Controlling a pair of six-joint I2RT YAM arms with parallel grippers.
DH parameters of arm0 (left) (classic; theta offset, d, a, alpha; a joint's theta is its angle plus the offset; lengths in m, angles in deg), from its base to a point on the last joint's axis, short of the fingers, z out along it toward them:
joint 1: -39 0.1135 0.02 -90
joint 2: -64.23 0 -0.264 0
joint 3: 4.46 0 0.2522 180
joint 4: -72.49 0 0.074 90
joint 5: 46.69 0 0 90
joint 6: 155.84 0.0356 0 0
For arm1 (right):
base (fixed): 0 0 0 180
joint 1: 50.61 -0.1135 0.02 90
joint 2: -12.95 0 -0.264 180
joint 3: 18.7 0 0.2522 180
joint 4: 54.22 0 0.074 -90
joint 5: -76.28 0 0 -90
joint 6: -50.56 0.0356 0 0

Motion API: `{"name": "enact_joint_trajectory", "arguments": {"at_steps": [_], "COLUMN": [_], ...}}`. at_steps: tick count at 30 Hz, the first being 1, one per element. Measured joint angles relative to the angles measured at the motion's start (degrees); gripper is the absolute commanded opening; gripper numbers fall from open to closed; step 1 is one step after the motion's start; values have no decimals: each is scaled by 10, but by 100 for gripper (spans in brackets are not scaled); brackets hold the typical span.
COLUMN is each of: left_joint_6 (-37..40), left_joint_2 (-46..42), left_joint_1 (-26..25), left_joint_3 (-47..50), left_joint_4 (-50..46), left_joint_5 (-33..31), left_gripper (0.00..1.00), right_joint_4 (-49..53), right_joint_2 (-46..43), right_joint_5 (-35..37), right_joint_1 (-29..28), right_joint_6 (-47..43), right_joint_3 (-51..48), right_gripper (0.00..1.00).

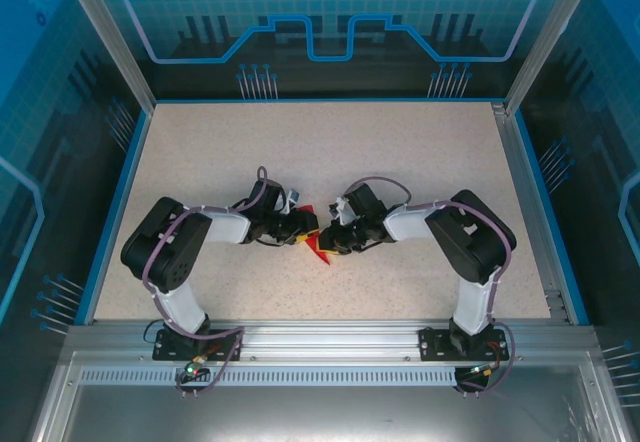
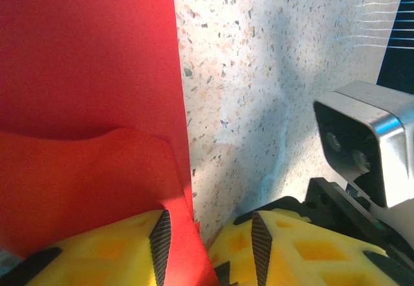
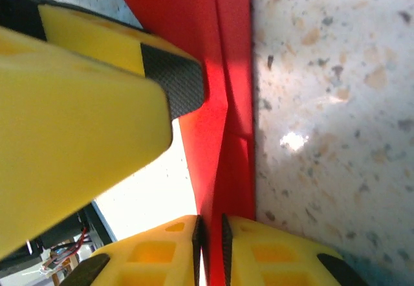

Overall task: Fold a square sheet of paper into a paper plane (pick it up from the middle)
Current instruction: Fold the wing for the fifth time at the center of the table.

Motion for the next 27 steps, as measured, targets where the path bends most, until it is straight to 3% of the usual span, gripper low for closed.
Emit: {"name": "enact_joint_trajectory", "arguments": {"at_steps": [14,27], "left_joint_6": [2,3], "left_joint_2": [0,0], "left_joint_1": [0,-1], "left_joint_3": [-1,-4], "left_joint_4": [-4,-10], "left_joint_5": [4,5], "left_gripper": [41,41], "right_joint_4": [37,67], "right_joint_2": [0,-17], "right_joint_5": [9,14], "right_joint_1": [-10,-17], "right_joint_6": [-37,-49], "right_joint_3": [-1,-1], "right_gripper": [6,18]}}
